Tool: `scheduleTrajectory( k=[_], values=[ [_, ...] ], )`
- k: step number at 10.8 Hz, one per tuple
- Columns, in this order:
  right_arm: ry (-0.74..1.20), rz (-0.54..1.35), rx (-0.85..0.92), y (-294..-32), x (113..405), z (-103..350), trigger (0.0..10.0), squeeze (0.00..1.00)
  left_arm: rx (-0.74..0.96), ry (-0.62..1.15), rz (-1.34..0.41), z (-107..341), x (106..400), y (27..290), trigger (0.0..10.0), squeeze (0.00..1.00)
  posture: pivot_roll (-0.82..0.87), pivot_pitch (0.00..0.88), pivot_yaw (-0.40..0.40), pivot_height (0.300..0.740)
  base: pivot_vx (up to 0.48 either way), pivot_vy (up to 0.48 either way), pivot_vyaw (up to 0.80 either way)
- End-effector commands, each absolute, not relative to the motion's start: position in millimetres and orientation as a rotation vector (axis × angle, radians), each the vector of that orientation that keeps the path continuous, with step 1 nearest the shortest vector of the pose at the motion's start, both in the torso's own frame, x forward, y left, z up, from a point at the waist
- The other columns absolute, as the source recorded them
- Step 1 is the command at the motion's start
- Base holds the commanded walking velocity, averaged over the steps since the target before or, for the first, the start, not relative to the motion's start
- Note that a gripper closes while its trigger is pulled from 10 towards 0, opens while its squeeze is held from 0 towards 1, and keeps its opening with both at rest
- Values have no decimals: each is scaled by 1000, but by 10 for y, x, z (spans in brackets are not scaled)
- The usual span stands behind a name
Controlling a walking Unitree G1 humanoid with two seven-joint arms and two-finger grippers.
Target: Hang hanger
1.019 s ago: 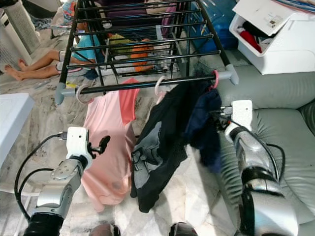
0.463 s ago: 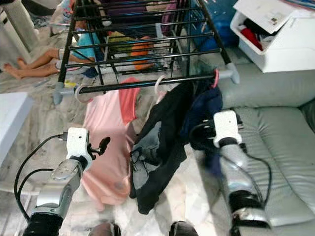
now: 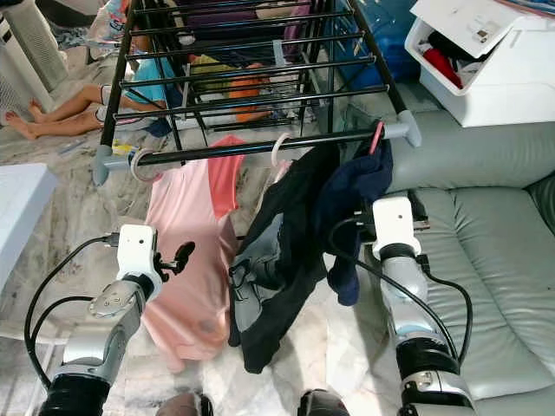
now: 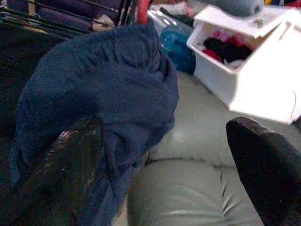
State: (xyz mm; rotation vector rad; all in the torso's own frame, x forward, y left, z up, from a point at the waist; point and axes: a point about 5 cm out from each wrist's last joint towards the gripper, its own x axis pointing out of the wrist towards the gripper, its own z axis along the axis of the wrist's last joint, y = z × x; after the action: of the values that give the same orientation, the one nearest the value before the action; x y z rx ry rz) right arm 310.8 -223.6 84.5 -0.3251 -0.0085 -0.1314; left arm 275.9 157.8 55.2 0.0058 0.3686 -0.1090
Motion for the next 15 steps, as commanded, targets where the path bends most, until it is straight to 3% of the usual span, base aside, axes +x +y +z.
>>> scheduleTrajectory(
  k=[1, 2, 3, 6, 7, 11, 15],
  values=[
    [23, -129, -282, -2231, 3098, 803, 10000, 1000, 22, 374, -110, 559, 2775, 1599, 10000, 0, -1, 58, 64, 740, 0, 0, 0],
    [124, -95, -174, -2189, 3094, 669, 10000, 537, 24, 377, -114, 557, 2782, 1594, 10000, 0, -5, 57, 65, 740, 0, 0, 0],
    [117, -99, -156, -2187, 3095, 676, 0, 0, 26, 378, -114, 553, 2782, 1593, 10000, 0, -5, 57, 65, 740, 0, 0, 0],
    [19, -106, -192, -2185, 3127, 849, 157, 0, 29, 380, -115, 547, 2785, 1593, 10000, 0, -4, 56, 65, 740, 0, 0, 0],
    [20, -99, -194, -2172, 3131, 863, 10000, 0, 30, 382, -117, 547, 2785, 1590, 10000, 0, -4, 56, 65, 740, 0, 0, 0],
    [98, -66, -116, -2233, 3354, 1012, 10000, 0, 32, 390, -122, 546, 2785, 1590, 10000, 0, -2, 61, 69, 740, 0, 0, 0],
    [247, 40, -24, -2132, 3612, 1185, 10000, 0, 31, 407, -132, 532, 2769, 1578, 10000, 0, 8, 64, 62, 740, 0, 0, 0]
  ],
)
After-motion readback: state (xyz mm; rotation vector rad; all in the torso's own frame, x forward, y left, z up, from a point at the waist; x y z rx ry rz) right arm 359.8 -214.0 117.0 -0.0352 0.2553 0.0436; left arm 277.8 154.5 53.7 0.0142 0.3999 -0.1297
